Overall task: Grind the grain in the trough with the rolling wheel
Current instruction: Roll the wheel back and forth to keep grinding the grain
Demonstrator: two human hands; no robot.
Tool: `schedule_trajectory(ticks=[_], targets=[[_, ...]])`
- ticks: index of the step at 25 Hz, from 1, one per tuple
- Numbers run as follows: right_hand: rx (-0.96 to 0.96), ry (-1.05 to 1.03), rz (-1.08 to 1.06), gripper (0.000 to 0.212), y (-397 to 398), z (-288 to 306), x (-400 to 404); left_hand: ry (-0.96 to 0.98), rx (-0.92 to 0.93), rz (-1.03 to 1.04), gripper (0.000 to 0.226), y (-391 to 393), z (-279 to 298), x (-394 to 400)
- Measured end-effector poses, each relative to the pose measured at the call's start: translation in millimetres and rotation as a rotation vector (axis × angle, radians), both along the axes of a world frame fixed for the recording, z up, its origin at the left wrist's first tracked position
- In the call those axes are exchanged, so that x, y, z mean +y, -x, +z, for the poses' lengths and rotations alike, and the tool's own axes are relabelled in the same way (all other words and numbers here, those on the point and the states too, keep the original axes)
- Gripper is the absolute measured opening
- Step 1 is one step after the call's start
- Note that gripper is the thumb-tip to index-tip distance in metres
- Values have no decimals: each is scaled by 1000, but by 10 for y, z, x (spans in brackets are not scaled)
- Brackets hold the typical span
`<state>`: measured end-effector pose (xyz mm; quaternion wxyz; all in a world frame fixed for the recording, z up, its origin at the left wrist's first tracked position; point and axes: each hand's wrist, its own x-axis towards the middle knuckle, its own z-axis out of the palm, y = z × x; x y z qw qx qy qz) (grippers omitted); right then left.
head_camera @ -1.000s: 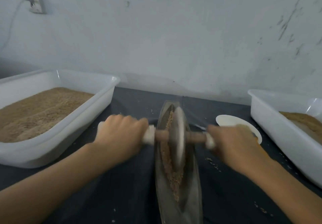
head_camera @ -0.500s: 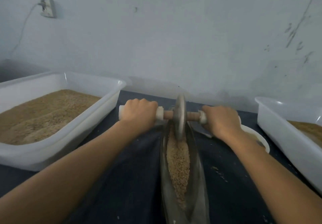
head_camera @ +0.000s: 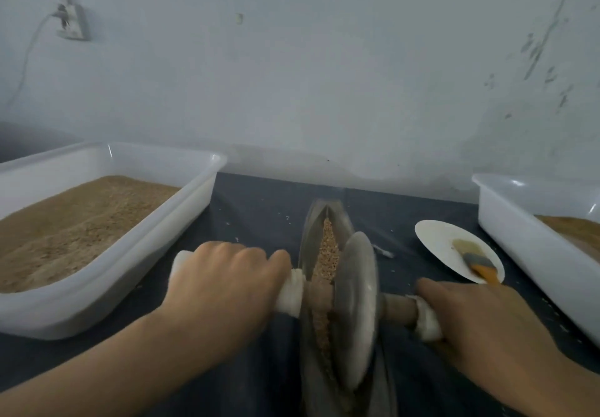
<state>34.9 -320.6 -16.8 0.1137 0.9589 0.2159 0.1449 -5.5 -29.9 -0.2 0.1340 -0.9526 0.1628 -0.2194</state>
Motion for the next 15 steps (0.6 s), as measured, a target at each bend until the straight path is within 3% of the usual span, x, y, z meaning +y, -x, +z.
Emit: schedule_trajectory(ticks=[2,4,7,12,15], targets=[[-111,-30,69,52,-309,-32,88,23,3,119,36,-481,-57,-23],[-218,-63,17,35,-750,38,267,82,-20,192,23,-927,-38,-32],[-174,-103,-122,25,-1126,144,426,93,-59,218,18,-1240,7,-84],[99,-79,14,26,-386,105,104,53,48,57,34,-501,-56,34],[-39,39,91,41,120,225,-41,34,55,-47,44,-30,-82,161]])
